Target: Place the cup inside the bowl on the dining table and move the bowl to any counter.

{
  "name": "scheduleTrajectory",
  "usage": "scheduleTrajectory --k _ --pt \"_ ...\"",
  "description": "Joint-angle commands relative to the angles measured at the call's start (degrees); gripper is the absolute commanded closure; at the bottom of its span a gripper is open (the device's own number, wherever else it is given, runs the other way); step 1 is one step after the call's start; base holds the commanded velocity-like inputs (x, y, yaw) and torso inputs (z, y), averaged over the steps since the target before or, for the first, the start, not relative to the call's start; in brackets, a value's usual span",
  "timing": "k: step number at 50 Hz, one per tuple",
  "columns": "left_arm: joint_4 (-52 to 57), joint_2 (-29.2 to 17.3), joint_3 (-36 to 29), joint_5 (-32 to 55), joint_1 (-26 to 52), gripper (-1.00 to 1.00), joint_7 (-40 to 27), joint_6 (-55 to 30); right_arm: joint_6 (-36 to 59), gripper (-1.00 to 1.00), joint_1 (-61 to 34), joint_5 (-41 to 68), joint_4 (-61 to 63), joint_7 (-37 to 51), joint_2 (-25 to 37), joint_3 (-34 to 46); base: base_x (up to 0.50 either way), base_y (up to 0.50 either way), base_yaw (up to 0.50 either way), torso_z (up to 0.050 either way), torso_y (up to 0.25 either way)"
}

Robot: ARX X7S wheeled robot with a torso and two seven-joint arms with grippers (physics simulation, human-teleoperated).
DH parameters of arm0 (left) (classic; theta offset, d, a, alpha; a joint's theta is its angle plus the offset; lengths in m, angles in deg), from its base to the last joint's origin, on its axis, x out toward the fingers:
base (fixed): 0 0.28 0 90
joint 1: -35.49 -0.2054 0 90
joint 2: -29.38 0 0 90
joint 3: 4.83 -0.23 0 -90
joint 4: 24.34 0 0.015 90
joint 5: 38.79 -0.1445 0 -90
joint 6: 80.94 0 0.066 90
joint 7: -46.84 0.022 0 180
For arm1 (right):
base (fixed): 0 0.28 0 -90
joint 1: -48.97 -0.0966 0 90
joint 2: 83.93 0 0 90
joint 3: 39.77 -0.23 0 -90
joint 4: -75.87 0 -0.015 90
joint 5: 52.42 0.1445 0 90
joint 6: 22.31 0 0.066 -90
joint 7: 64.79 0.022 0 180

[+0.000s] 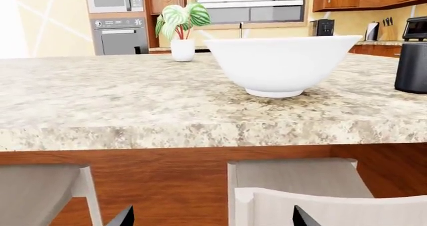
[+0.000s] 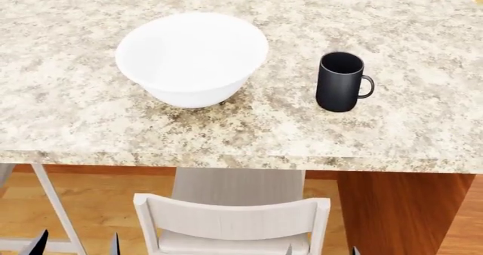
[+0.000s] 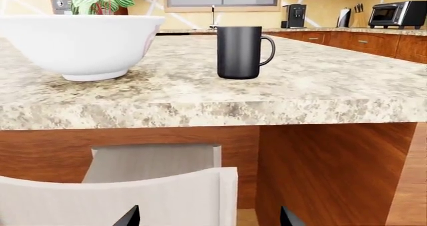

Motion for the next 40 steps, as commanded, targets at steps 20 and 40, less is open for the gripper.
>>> scheduleTrajectory --k 20,40 --pt "2.3 10.2 12.1 -9.6 -2.1 -1.00 11.4 -3.3 2.9 -1.00 2.4 -8.9 2.8 -11.3 -10.0 -12.5 0.00 0.00 0.00 0.000 0.000" --pt "36.2 2.9 15.3 0.5 14.3 -1.00 13.8 -52.5 53.0 -1.00 -16.8 0.4 46.0 -7.3 1.0 -20.5 0.00 0.00 0.00 0.000 0.000"
